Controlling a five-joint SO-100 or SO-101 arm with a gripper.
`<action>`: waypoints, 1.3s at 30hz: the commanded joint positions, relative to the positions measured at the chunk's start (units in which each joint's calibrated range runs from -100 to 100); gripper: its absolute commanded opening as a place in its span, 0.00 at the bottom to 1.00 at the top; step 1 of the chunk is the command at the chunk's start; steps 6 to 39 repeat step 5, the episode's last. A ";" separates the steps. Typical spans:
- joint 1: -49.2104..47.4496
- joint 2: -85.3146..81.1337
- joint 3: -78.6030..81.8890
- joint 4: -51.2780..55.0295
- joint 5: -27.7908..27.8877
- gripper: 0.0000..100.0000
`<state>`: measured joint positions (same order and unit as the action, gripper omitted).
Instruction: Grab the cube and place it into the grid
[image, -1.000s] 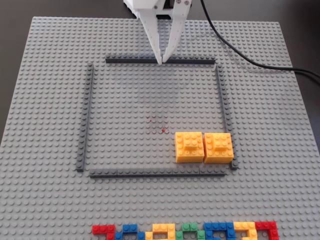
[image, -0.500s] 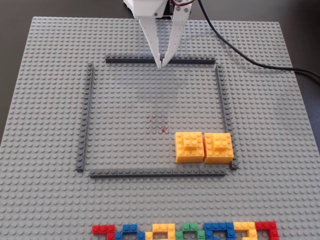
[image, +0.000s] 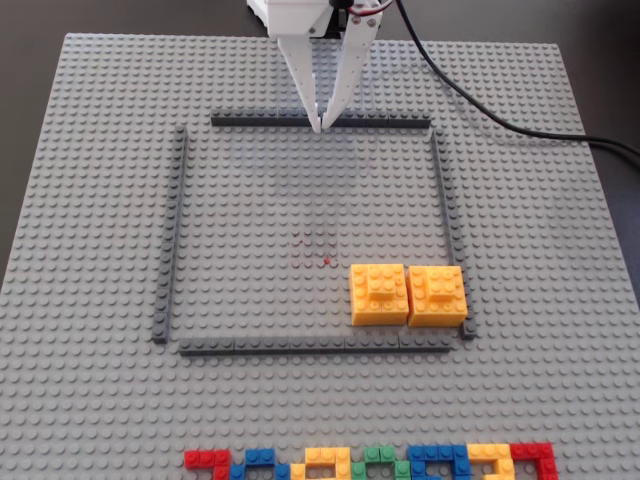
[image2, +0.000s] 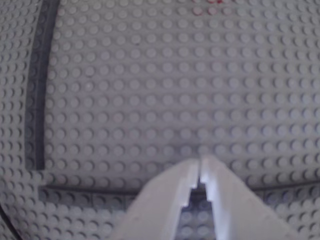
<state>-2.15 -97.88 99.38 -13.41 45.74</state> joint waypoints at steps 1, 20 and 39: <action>-0.32 -2.12 0.53 -0.03 0.20 0.00; -0.32 -2.12 0.53 -0.17 0.15 0.00; -0.32 -2.12 0.53 -0.17 0.15 0.00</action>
